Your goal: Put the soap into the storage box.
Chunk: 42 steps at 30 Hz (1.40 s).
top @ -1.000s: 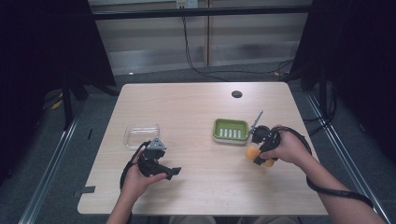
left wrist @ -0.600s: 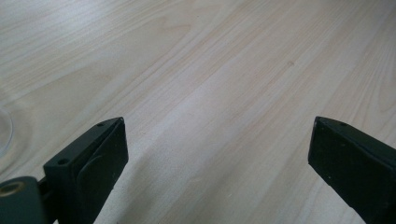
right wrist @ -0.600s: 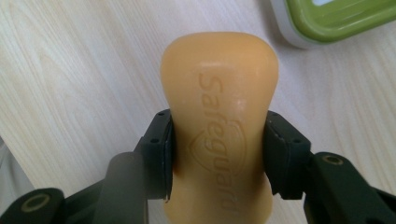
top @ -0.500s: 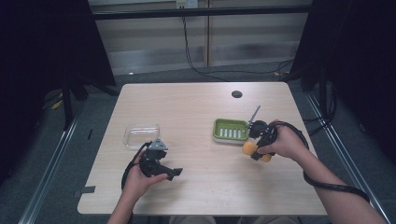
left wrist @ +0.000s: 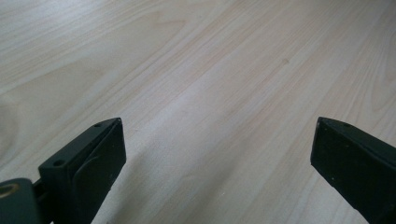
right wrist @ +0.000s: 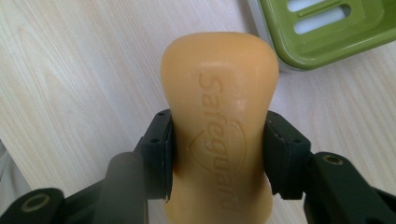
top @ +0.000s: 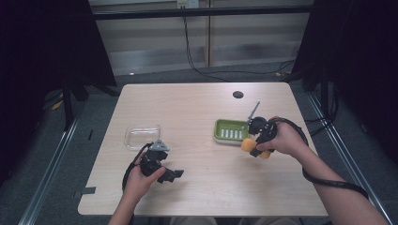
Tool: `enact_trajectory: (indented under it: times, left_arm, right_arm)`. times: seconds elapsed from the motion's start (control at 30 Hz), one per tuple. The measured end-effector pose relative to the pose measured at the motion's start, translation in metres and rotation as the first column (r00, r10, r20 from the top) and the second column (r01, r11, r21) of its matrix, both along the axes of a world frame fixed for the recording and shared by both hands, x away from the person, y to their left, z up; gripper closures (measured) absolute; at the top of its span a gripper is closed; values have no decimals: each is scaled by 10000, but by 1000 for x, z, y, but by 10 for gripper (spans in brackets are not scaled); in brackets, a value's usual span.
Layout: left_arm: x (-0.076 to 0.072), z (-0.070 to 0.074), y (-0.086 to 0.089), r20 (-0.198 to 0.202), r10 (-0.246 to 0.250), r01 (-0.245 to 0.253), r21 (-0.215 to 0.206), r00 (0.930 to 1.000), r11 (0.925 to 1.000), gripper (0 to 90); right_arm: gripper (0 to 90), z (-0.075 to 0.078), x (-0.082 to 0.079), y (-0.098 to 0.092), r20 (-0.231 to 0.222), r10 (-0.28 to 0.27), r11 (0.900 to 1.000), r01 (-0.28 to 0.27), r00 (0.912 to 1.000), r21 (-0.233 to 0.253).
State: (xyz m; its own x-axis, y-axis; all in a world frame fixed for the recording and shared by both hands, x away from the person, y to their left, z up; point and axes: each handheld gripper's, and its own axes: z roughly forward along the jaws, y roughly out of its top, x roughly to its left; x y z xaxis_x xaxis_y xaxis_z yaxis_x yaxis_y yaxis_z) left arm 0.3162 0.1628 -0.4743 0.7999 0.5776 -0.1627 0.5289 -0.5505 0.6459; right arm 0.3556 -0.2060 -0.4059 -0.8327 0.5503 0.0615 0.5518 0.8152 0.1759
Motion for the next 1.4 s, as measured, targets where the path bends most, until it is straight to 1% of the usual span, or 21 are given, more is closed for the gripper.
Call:
enact_trajectory:
  times: [0.03, 0.07, 0.13, 0.17, 0.2, 0.3, 0.33, 0.43, 0.47, 0.5, 0.6, 0.63, 0.73, 0.83, 0.87, 0.93, 1.0, 1.2, 1.23, 1.4]
  left_arm:
    - [0, 1, 0, -128, -73, 75, 154, 9999, 9999, 36]
    - [0, 0, 0, -131, -95, 96, 96, 9999, 9999, 35]
    - [0, 0, 0, -85, -54, 55, 137, 9999, 9999, 36]
    - [0, 0, -1, -77, -9, 9, 81, 10000, 10000, 36]
    - [0, 1, -1, -19, -26, 26, 49, 10000, 10000, 35]
    - [0, 1, 0, -4, -52, 53, 71, 10000, 10000, 36]
    - [0, 1, -1, -22, -34, 34, 45, 10000, 10000, 36]
    - [0, 1, -1, -19, -33, 33, 63, 10000, 10000, 37]
    - [0, 2, -1, -28, -75, 75, 149, 10000, 9999, 38]
    - [0, 2, -1, -28, -75, 75, 149, 10000, 9999, 38]
    - [0, 2, -2, -43, -60, 61, 49, 10000, 10000, 38]
    - [0, 2, -1, -16, -120, 120, 77, 9999, 9999, 38]
    - [0, 2, -1, -37, -78, 78, 80, 10000, 9999, 38]
    - [0, 2, -1, -33, -81, 81, 56, 10000, 10000, 38]
    - [0, 2, -1, -43, -101, 101, 104, 9999, 9999, 38]
    - [0, 2, -1, -20, -96, 96, 138, 10000, 9999, 38]
    - [0, 2, -2, -29, -106, 107, 53, 9999, 9999, 38]
    - [0, 2, -2, -32, -98, 98, 93, 9999, 9999, 38]
    - [0, 2, -2, -29, -108, 108, 33, 9999, 9999, 38]
    - [1, 1, -3, -22, -115, 115, 13, 9999, 9999, 39]
  right_arm:
    - [500, 0, 1, 0, 28, 26, 10000, -26, 10000, -5]
    - [500, 0, 1, 0, 38, -68, 10000, 68, 10000, -20]
    - [501, 0, 3, 1, 42, -16, 10000, 16, 10000, -29]
    - [501, 0, 3, 1, 42, -16, 10000, 16, 10000, -29]
    - [501, 0, 4, 1, 44, -42, 9999, 42, 10000, -98]
    - [501, -1, 5, 2, 29, -34, 10000, 34, 10000, -48]
    - [500, -1, 6, 3, 50, -107, 9999, 107, 9999, -50]
    - [501, -1, 7, 4, 64, -73, 10000, 74, 10000, -9]
    - [501, 0, 9, 5, 116, -34, 10000, 34, 9999, -17]
    - [501, 0, 9, 5, 116, -34, 10000, 34, 9999, -17]
    - [501, 1, 9, 7, 69, -187, 9998, 187, 9998, 7]
    - [501, 1, 11, 8, 107, -126, 9999, 126, 9999, 34]
    - [501, 1, 12, 9, 145, -94, 9999, 94, 9998, 47]
    - [500, 2, 14, 10, 165, -32, 10000, 31, 9999, 65]
    - [500, 2, 14, 10, 220, -81, 9999, 79, 9997, 81]
    - [500, 3, 15, 10, 192, -112, 9999, 111, 9998, 40]
    - [500, 3, 17, 9, 231, -125, 9999, 123, 9997, 82]
    - [500, 4, 21, 9, 261, -173, 9998, 170, 9995, 105]
    - [501, 4, 21, 9, 243, -207, 9997, 205, 9995, 112]
    - [501, 5, 24, 9, 276, -246, 9997, 243, 9993, 104]
